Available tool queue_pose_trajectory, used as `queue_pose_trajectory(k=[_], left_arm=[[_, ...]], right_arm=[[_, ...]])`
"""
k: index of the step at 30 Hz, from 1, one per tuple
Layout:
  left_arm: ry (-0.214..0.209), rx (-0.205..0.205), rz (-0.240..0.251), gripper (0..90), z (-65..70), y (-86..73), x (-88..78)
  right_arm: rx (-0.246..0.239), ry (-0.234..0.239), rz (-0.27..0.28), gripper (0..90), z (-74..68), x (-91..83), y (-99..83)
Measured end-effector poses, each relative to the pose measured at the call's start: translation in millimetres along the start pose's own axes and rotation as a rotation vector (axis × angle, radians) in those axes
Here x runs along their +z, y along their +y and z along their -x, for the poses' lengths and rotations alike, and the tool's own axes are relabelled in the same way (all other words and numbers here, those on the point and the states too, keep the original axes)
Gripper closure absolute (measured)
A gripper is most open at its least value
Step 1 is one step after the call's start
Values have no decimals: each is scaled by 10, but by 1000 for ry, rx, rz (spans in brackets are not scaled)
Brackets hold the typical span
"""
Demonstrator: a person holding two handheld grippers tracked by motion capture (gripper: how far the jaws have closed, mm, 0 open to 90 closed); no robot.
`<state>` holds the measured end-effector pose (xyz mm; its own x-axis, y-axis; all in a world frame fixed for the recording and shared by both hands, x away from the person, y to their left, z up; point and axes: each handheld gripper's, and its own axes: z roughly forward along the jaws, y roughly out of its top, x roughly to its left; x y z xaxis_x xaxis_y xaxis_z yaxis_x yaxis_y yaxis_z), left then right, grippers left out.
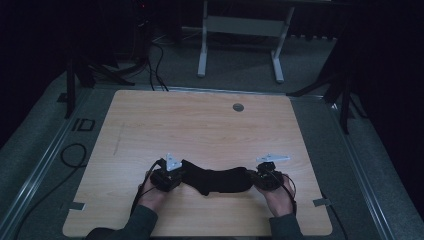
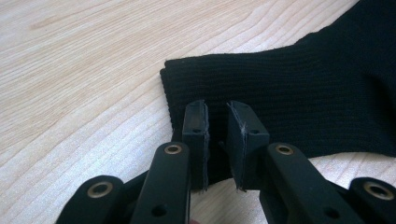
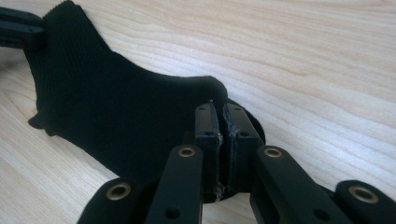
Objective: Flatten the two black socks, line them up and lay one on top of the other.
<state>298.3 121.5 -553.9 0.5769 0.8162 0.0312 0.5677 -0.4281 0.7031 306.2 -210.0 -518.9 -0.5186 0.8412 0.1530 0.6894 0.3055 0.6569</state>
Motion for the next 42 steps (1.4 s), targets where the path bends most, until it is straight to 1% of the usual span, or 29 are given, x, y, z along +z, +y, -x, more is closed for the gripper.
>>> queue_pose_trajectory(k=[7, 10, 13, 15, 21, 24, 27, 32, 34, 37, 39, 42], left_arm=[[0, -1, 0, 783, 1, 1, 1], [1, -1, 0, 782, 2, 1, 1], [1, -2, 0, 779, 3, 1, 1], [1, -2, 0, 779, 4, 1, 1], [3, -5, 1, 777, 6, 2, 2], [5, -5, 0, 774, 9, 2, 2], [5, -11, 2, 773, 10, 2, 3], [4, -22, 5, 763, 12, 3, 3], [2, -26, 4, 761, 12, 4, -1], [-5, -29, 8, 746, 10, 4, -6], [-9, -29, 7, 746, 5, 4, -11], [-16, -34, 10, 738, 1, 4, -18]], right_arm=[[-4, 8, -18, 850, -9, 77, -21], [-4, 6, -23, 851, 8, 102, -30], [-2, 1, -40, 850, 27, 136, -48], [-10, -6, -52, 851, 34, 159, -58], [-7, -17, -71, 850, 60, 220, -75], [-1, -16, -73, 850, 77, 249, -81], [-1, -14, -64, 849, 92, 279, -67], [14, -19, -50, 842, 140, 316, -39], [11, -16, -51, 797, 142, 315, -35], [2, -2, -48, 659, 129, 288, -24], [-19, 7, -43, 570, 106, 241, -1], [-29, 9, -18, 514, 81, 169, 27]])
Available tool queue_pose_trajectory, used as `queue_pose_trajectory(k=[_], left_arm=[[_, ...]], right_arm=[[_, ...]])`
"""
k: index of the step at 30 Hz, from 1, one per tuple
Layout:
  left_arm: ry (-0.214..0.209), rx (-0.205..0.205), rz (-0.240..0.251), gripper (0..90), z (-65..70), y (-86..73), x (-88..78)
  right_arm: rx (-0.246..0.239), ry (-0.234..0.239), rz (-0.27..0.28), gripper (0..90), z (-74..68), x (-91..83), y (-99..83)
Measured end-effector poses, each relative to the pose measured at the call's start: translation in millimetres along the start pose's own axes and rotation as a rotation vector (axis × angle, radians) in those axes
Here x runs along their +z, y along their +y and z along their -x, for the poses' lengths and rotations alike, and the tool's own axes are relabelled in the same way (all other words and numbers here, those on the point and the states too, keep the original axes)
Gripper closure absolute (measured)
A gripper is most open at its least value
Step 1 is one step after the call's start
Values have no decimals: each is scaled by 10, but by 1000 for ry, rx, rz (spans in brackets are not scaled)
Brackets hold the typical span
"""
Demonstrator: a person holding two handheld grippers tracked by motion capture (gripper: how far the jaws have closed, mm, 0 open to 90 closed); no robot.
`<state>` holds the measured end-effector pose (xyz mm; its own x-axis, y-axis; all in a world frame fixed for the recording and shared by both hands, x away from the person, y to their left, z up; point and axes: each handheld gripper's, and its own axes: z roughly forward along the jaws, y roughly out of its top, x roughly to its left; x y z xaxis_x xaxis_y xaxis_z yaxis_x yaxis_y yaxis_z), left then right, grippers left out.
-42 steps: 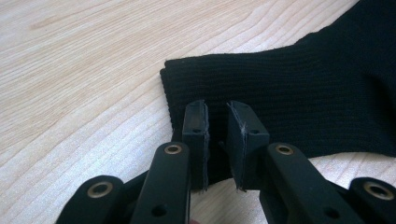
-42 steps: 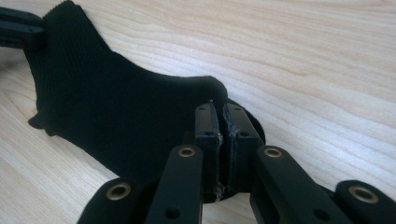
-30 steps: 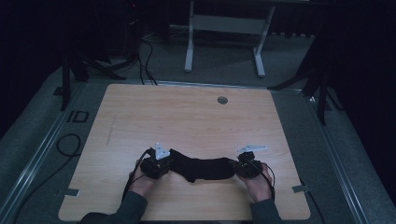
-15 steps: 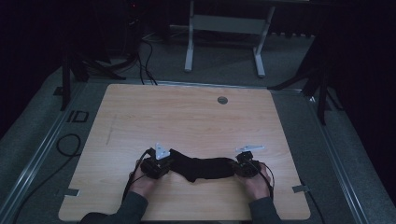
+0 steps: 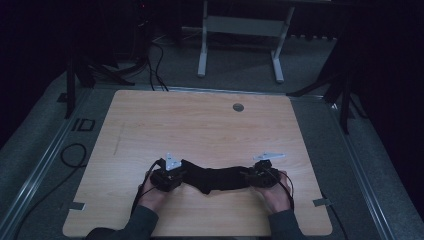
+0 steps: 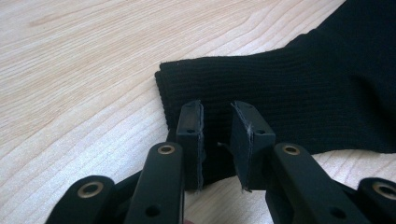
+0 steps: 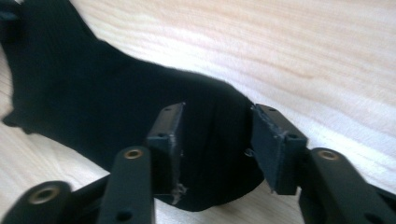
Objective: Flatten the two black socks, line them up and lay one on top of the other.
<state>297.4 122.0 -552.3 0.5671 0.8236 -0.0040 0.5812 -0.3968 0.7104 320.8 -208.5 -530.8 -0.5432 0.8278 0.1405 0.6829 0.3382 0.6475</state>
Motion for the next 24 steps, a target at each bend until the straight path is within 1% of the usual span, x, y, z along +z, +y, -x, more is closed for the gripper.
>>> queue_pose_trajectory(k=[2, 4, 5, 8, 10, 12, 14, 17, 21, 24], left_arm=[[-6, -2, 3, 728, 1, 1, -6], [-16, 0, 7, 708, 0, 3, -15], [-11, 6, 13, 692, 6, 5, -21], [-3, 14, 33, 640, 21, 16, -42], [-6, 15, 45, 613, 22, 19, -53], [-17, 20, 55, 588, 18, 23, -65], [-23, 25, 66, 577, 17, 26, -82], [-22, 21, 74, 568, 4, 28, -96], [-20, 4, 81, 556, -38, 27, -111], [-12, -6, 81, 555, -73, 26, -124]], right_arm=[[1, -4, 20, 491, -1, -53, 18], [13, -10, 37, 477, 10, -100, 30], [13, -10, 45, 477, 29, -119, 30], [22, -15, 51, 476, 65, -140, 20], [31, -19, 49, 474, 89, -141, 11], [37, -21, 47, 472, 110, -137, 3], [38, -20, 47, 471, 121, -135, -1], [39, -21, 48, 471, 129, -143, -6], [43, -23, 50, 471, 155, -151, -11], [55, -30, 53, 470, 190, -161, -20]])
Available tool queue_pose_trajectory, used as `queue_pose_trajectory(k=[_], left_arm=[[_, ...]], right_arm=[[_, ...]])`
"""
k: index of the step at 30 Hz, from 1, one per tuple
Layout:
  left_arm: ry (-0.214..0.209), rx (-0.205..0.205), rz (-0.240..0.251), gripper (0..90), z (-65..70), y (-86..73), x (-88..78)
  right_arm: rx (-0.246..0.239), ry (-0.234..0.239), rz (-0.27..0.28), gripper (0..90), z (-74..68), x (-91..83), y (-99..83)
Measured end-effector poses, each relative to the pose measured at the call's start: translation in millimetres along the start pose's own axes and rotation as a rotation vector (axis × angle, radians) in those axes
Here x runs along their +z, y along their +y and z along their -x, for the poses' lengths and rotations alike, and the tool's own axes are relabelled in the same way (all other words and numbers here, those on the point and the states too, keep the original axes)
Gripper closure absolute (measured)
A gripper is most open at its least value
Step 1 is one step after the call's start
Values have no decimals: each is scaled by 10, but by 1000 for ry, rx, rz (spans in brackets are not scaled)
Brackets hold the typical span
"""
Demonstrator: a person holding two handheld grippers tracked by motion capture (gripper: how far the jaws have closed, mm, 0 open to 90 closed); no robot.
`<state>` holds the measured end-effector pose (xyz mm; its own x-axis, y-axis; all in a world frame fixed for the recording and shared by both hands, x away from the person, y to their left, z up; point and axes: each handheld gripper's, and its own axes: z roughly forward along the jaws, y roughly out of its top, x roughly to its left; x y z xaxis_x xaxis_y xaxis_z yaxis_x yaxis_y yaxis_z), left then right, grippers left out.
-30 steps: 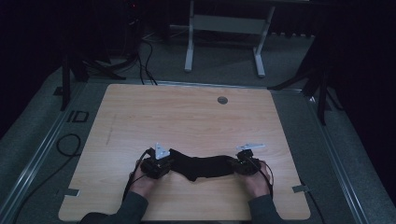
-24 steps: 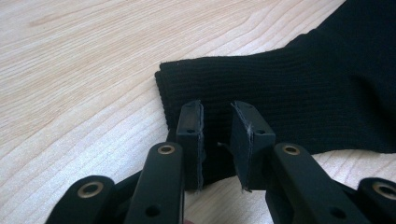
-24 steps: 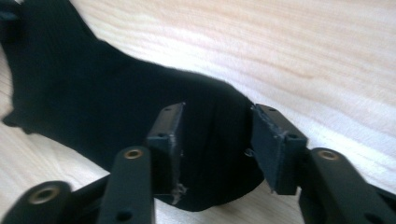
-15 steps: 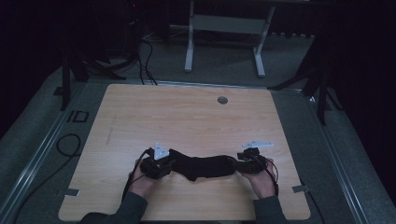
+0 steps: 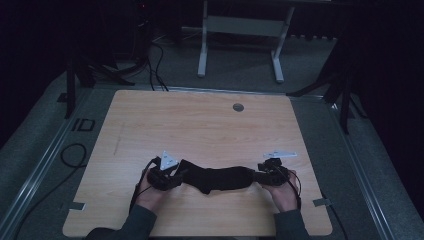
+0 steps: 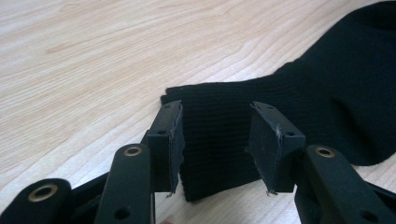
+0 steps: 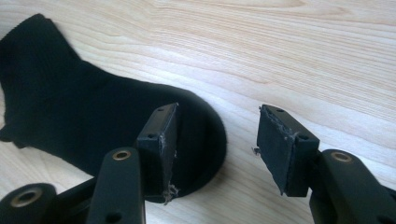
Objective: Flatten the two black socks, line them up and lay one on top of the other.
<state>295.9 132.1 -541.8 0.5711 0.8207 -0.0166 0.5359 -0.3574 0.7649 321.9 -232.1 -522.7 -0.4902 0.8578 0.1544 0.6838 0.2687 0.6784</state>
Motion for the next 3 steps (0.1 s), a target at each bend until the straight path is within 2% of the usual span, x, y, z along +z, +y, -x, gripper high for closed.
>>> queue_pose_trajectory(k=[3], left_arm=[[13, -17, 1, 555, -39, -2, -8]], right_arm=[[14, -12, 3, 469, 56, -7, -8]])
